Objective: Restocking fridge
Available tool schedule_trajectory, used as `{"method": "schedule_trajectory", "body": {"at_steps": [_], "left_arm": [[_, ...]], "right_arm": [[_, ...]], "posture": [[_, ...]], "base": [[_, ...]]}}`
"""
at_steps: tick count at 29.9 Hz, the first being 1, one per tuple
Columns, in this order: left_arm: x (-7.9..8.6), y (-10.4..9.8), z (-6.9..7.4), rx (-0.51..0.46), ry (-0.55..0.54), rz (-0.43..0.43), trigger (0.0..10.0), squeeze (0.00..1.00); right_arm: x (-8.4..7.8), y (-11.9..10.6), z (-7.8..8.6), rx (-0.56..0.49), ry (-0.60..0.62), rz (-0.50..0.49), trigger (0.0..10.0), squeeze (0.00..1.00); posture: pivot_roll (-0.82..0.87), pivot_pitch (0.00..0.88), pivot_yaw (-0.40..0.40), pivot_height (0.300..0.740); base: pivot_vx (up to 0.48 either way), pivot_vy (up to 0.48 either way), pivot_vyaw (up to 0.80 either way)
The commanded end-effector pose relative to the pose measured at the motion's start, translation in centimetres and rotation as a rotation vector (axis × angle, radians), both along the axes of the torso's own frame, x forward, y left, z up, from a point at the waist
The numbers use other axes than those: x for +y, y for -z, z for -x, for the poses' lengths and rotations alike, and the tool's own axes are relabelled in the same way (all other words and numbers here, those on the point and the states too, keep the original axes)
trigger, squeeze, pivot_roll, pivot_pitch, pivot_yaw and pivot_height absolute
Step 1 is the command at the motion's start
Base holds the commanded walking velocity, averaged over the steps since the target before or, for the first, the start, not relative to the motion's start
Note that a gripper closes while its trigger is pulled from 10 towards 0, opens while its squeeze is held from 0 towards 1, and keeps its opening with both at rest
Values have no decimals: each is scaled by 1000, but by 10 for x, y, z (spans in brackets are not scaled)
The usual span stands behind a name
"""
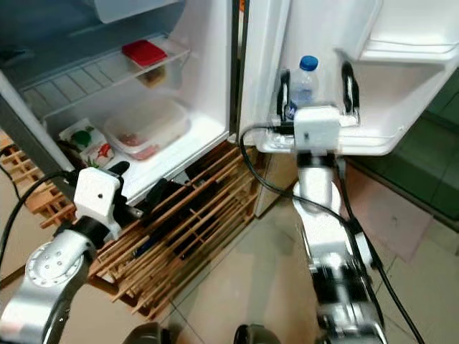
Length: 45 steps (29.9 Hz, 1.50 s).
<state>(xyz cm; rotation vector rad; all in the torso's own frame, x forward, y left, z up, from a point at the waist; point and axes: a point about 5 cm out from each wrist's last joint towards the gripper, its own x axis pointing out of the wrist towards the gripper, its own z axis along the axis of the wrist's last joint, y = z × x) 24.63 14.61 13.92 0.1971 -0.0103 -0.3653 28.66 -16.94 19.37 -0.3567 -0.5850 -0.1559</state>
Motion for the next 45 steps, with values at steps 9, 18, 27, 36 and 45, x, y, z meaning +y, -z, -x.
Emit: {"method": "schedule_trajectory", "body": {"at_steps": [9,18,27,36,45], "left_arm": [[-20,18,0,19,135,-117,10000,0],[-19,23,-3,27,86,-36,10000,0],[-17,19,-11,-6,65,-39,10000,0],[-21,17,-17,-4,63,-32,10000,0],[-23,14,-18,-20,71,-36,10000,0]], "right_arm": [[-22,111,51,542,-26,21,10000,0],[-9,128,42,654,-132,-62,10000,0],[2,118,19,625,-155,-82,10000,0],[12,111,8,613,-182,-164,10000,0],[15,110,6,615,-190,-169,10000,0]], "posture": [[24,0,-27,740],[34,0,-34,740],[26,0,-27,740],[20,0,-21,740],[20,0,-19,740]], "base": [[0,0,0],[0,101,0],[0,157,0],[-220,0,0],[-321,0,0]]}}
